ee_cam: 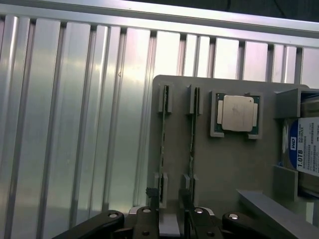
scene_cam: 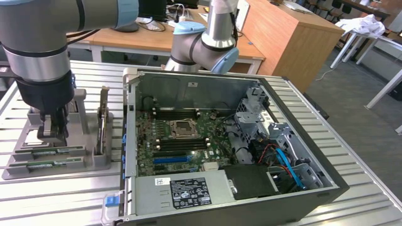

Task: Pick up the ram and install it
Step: 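Pick up the ram and move it above insertion slot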

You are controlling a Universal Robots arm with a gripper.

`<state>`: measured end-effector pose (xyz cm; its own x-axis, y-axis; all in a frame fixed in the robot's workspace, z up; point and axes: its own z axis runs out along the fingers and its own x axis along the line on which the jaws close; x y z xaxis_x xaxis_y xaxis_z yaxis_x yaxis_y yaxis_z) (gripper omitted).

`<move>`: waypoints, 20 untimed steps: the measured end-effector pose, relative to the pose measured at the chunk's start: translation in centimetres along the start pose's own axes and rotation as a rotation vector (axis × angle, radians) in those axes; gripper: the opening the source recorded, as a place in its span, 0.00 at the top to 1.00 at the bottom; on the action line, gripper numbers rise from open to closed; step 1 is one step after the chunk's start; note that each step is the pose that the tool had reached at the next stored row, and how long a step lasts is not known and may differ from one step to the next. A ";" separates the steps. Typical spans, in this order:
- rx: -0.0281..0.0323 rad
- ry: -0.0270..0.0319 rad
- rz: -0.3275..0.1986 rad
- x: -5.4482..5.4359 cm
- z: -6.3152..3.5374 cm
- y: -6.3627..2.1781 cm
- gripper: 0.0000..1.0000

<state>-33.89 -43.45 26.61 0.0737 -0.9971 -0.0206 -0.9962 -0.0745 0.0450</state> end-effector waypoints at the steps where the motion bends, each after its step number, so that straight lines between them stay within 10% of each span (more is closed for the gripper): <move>1: 0.0000 0.0000 0.000 0.0 0.04 0.02 0.70; 20: 0.0000 0.0000 0.000 0.4 0.97 0.75 0.70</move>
<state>-34.65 -43.88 25.67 0.0736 -0.9971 -0.0205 -0.9962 -0.0745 0.0450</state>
